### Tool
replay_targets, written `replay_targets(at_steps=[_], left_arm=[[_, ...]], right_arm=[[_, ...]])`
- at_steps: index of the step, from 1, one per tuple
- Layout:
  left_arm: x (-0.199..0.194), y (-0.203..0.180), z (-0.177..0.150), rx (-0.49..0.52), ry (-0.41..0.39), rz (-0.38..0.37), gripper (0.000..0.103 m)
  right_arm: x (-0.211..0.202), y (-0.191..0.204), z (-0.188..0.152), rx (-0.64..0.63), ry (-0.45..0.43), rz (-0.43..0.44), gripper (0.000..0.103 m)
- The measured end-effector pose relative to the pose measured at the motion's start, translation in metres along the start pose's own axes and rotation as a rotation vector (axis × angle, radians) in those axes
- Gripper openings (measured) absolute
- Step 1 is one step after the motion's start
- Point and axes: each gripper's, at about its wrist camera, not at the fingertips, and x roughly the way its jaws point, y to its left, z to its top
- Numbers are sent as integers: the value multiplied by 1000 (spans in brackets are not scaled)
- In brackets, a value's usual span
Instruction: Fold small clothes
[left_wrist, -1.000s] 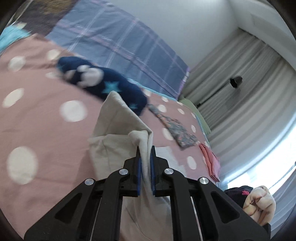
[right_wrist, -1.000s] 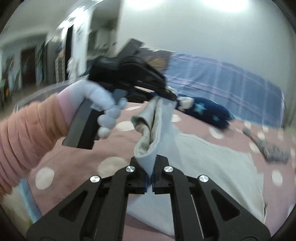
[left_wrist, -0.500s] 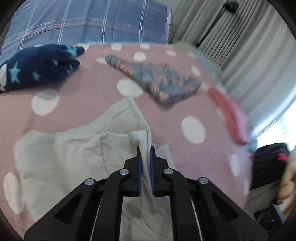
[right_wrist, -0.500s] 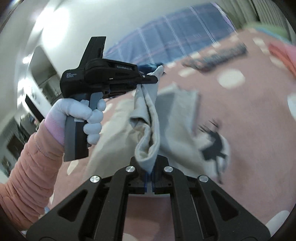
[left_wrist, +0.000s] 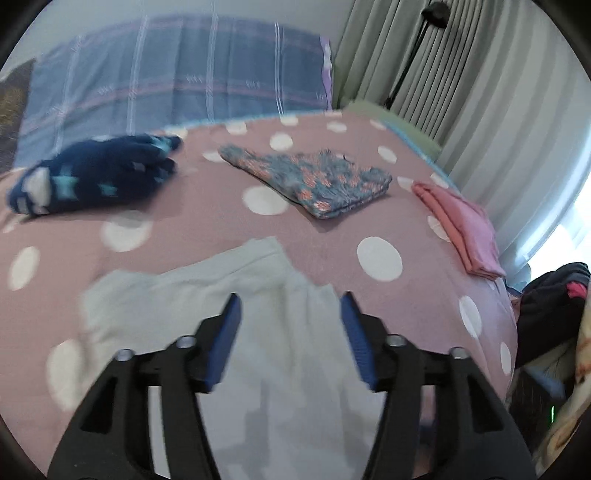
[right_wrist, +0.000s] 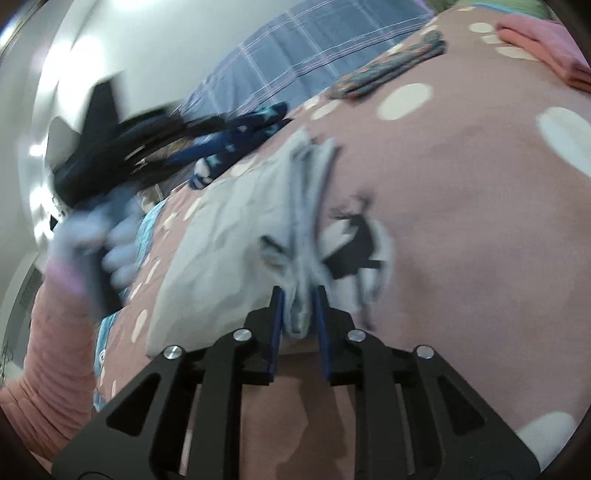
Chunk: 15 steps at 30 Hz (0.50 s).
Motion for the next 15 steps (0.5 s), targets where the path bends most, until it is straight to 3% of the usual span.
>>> replay_targets(at_steps=[3, 6, 8, 11, 13, 15], left_arm=[[-42, 17, -37, 0, -26, 22, 65], [-72, 37, -87, 2, 2, 100, 69], [-81, 49, -115, -29, 22, 117, 69], [-78, 62, -152, -87, 87, 77, 69], [-68, 63, -171, -98, 125, 52, 70], [-61, 60, -182, -75, 126, 50, 72]], right_arm=[[-12, 0, 1, -20, -27, -40, 19], [-16, 15, 8, -76, -44, -26, 20], [-16, 31, 12, -129, -46, 22, 20], [-7, 61, 11, -217, -7, 153, 20], [13, 68, 8, -263, 45, 48, 21], [35, 56, 1, -271, 110, -162, 20]])
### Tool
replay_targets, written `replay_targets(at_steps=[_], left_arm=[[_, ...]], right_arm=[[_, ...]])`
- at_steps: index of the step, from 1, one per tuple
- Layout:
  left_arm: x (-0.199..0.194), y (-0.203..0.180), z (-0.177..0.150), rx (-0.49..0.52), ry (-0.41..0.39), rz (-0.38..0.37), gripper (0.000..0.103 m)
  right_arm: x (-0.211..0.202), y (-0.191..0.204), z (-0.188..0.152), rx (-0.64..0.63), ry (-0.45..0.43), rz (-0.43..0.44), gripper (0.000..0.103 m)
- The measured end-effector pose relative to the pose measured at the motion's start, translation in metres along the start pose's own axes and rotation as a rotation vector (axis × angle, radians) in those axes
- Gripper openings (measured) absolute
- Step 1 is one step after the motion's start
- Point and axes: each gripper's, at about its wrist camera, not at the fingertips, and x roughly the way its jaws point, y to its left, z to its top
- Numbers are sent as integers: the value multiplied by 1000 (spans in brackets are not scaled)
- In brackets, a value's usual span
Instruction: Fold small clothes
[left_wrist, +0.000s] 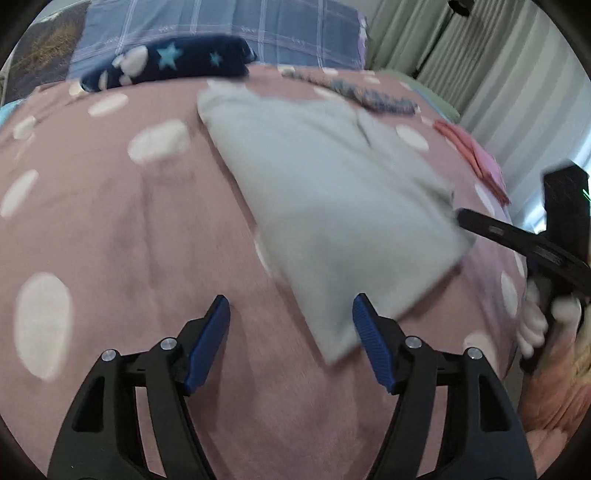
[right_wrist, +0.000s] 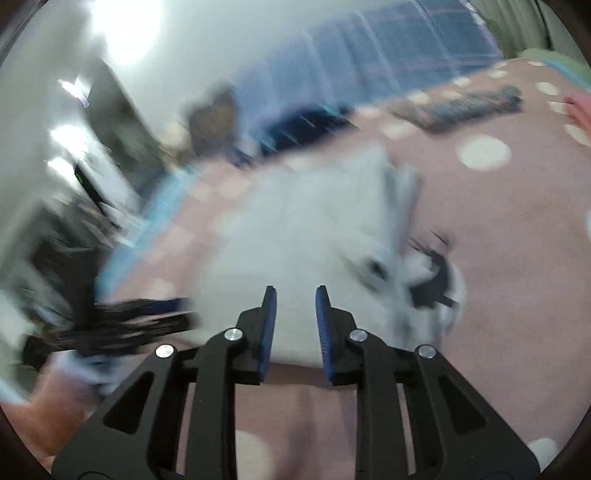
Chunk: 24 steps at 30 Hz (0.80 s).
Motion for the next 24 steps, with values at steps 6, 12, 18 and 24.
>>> replay_targets(at_steps=[6, 12, 18, 24], left_arm=[[-5, -1, 5, 25, -6, -37, 73], [-2, 21, 59, -70, -82, -160, 75], [57, 49, 99, -152, 32, -185, 74], [84, 62, 129, -150, 33, -256, 74]], right_arm=[[-21, -23, 1, 69, 6, 87, 30], [-22, -54, 62, 109, -69, 121, 75], [54, -71, 95, 142, 107, 100, 75], [96, -60, 122, 40, 154, 217, 76]])
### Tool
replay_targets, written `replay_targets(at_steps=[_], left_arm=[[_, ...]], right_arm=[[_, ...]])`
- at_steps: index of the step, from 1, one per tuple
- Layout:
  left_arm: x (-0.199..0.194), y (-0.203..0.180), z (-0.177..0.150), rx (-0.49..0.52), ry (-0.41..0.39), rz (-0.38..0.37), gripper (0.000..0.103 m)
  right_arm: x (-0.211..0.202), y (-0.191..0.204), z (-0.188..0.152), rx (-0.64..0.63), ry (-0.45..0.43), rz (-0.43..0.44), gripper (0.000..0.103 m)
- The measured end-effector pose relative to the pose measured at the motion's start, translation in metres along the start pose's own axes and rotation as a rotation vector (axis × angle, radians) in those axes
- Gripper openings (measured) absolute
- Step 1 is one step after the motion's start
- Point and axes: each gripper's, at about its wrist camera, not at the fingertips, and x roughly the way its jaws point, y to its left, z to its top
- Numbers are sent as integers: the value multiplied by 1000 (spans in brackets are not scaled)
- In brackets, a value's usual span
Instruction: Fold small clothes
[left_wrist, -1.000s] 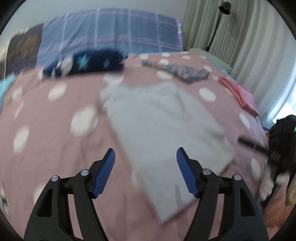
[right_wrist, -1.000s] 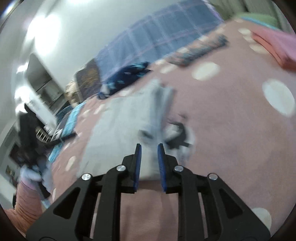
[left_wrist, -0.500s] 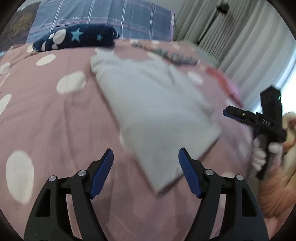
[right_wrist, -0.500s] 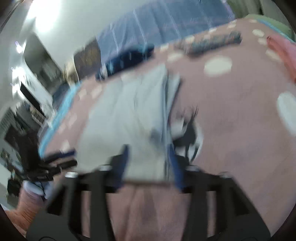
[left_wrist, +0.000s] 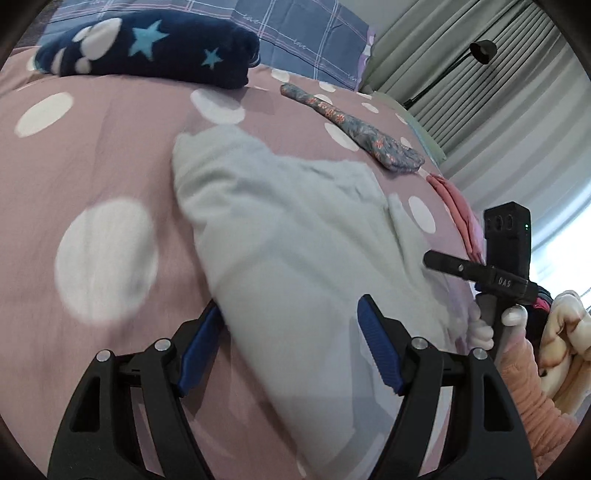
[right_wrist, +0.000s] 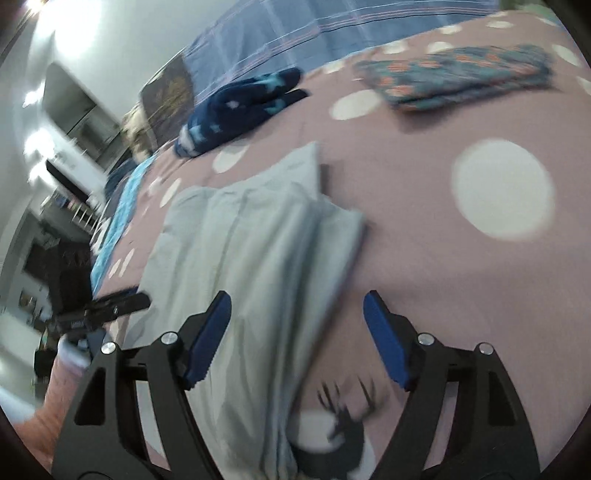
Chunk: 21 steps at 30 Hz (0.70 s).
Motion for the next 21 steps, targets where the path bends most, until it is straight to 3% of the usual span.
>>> replay_targets(at_steps=[2, 4, 5, 6, 7, 8, 10, 14, 21], left_arm=[[9, 3, 11, 7, 1, -5, 74], [15, 4, 18, 8, -10, -9, 74], [17, 4, 20, 6, -22, -4, 69], [18, 3, 21, 10, -33, 11, 60], [19, 1, 21, 25, -45, 36, 39], [18, 2, 22, 26, -52, 38, 27], [10, 1, 22, 22, -84, 33, 19], [-22, -39, 27, 126, -187, 50, 16], [-75, -162, 67, 394, -368, 48, 14]], right_arm=[[13, 2, 14, -22, 16, 9, 76], [26, 4, 27, -29, 31, 10, 68], [28, 6, 30, -31, 35, 8, 62], [35, 9, 33, -33, 50, 12, 45], [38, 14, 33, -40, 56, 9, 36], [39, 19, 32, -61, 49, -1, 31], [28, 31, 28, -107, 12, -8, 18], [-19, 47, 26, -130, -99, 10, 14], [-149, 77, 36, -226, -418, -154, 14]])
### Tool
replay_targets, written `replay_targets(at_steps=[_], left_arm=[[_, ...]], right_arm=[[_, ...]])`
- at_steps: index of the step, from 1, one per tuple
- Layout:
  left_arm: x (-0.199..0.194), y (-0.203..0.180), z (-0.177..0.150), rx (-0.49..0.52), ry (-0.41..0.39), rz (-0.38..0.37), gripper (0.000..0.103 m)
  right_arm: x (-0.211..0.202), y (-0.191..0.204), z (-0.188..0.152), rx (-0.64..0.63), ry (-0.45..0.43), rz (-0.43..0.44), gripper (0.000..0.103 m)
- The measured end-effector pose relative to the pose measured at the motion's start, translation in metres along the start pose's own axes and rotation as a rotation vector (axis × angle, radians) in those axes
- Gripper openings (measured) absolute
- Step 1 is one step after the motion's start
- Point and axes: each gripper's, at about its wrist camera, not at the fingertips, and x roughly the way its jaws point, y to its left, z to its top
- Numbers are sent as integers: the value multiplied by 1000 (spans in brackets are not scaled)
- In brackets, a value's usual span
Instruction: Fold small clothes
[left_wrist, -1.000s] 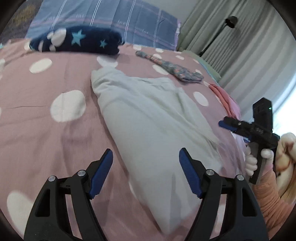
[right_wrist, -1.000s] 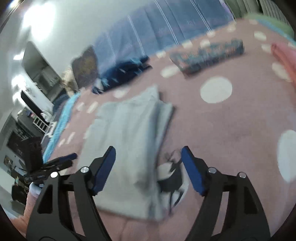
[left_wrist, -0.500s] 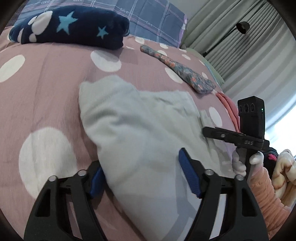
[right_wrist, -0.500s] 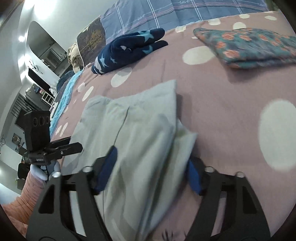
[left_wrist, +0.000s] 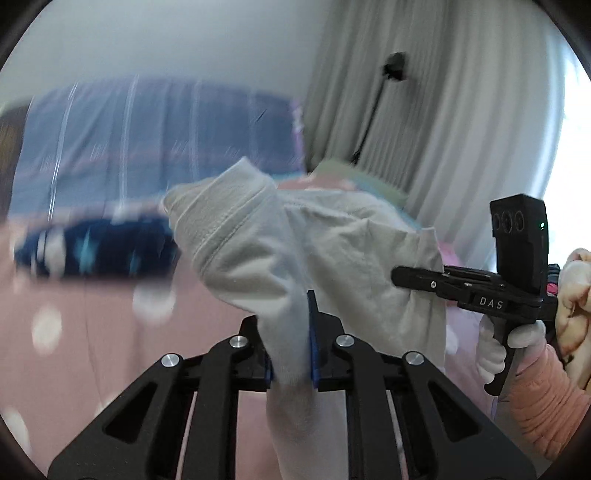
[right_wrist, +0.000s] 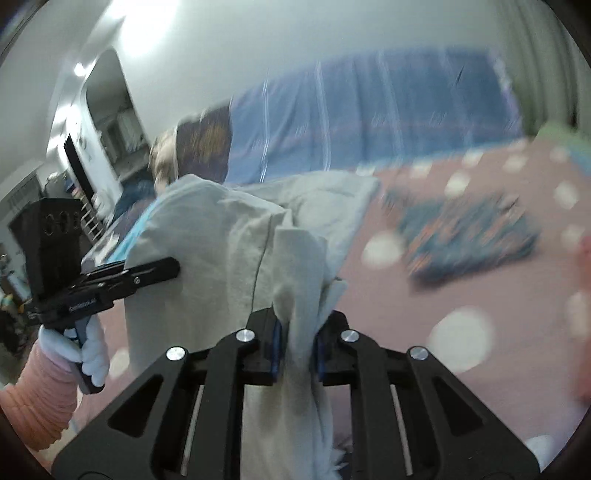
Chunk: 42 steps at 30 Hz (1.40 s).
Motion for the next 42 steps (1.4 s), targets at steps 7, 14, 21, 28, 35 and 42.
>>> replay_targets(at_steps=[7, 14, 21, 28, 35, 42], left_arm=[[50, -52, 105, 98, -103, -32, 14], [155, -54, 170, 78, -78, -3, 15], [274, -2, 163, -1, -33, 209, 64], [356, 49, 71, -24, 239, 234, 69], [339, 44, 30, -68, 232, 207, 69], [245, -19, 12, 77, 152, 179, 76]], right_arm=[[-42, -51, 95, -59, -171, -246, 13], [12, -129, 161, 0, -166, -410, 14], [136, -229, 155, 144, -73, -552, 58], [212, -275, 50, 201, 165, -553, 57], [188, -245, 18, 181, 181, -606, 56], [91, -163, -22, 56, 81, -604, 73]])
